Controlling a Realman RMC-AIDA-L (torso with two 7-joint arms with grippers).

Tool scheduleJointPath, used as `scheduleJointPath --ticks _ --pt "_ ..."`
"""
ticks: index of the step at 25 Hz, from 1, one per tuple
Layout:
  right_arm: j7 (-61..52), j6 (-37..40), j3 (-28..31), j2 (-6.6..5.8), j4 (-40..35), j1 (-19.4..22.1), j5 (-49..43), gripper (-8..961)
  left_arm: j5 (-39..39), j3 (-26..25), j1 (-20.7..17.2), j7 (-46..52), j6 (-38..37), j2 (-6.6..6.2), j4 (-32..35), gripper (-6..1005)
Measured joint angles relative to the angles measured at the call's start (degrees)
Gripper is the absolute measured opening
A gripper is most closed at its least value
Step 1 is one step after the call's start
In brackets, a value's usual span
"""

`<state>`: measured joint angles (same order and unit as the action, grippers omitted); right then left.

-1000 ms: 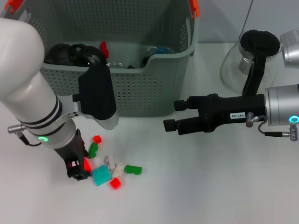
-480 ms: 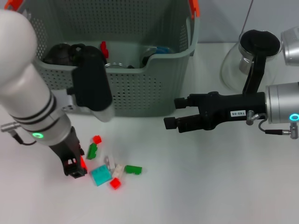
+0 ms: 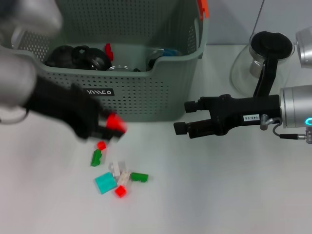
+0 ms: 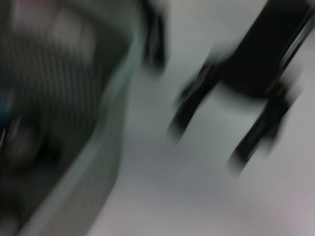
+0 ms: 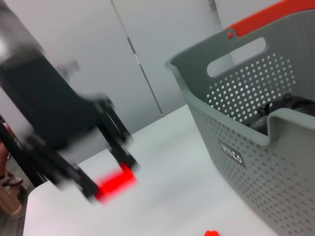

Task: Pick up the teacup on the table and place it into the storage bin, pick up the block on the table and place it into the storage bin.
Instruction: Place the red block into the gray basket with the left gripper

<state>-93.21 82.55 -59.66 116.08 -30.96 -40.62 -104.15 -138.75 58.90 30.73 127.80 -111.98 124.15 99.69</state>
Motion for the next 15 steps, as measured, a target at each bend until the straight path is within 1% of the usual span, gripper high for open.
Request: scheduleJointPath --ticks 1,2,3,5,6,7,8,9,10,11,12,15 --pt "-0.05 0.10 0.00 -0.05 -0.01 0.12 0.00 940 3.82 -3.16 0.62 -0.09 -1.13 -0.24 0.60 447" --pt "-0.06 0.13 -0.01 -0.09 -0.03 0.16 0.00 940 8.85 -7.60 1.62 -0.17 -2.36 -0.61 1.08 447" --pt "-0.05 0.20 -0.03 -0.13 -0.05 0.22 0.00 940 12.29 -11.62 2.88 -0.18 -2.41 -1.21 0.99 446" --pt "0.03 0.20 -0.08 -0.17 -0.06 0.27 -0.01 940 16.35 -18.07 5.84 -0.26 -0.18 -2.88 -1.67 446" --pt "0.06 0.23 -0.11 -0.17 -0.06 0.28 0.00 941 16.84 -19.82 7.15 -0.43 1.54 -4.01 -3.84 446" --pt "0.06 0.27 -0.18 -0.16 -0.06 0.28 0.01 941 17.20 -20.96 8.65 -0.94 3.94 -5.62 -7.60 446" --pt "0.06 0.26 -0.24 -0.16 -0.06 0.28 0.01 941 17.23 -21.53 9.76 -1.57 6.11 -6.95 -10.98 446" --pt "0.06 0.31 -0.32 -0.16 -0.07 0.27 0.01 941 17.08 -21.50 11.17 -2.67 9.29 -8.88 -16.89 446" --pt "0.07 0.32 -0.35 -0.16 -0.06 0.26 0.00 941 16.74 -21.40 12.33 -3.62 12.39 -10.46 -21.94 446" --pt "0.09 0.38 -0.35 -0.16 -0.07 0.25 0.00 941 16.74 -21.40 12.33 -3.62 12.39 -10.46 -21.94 446" --pt "0.12 0.42 -0.37 -0.16 -0.07 0.24 0.00 941 15.58 -21.51 14.55 -5.90 21.27 -13.34 -33.64 446" --pt "0.21 0.45 -0.42 -0.11 -0.07 0.23 0.00 941 15.42 -21.74 15.21 -7.67 26.63 -14.28 -39.88 446"
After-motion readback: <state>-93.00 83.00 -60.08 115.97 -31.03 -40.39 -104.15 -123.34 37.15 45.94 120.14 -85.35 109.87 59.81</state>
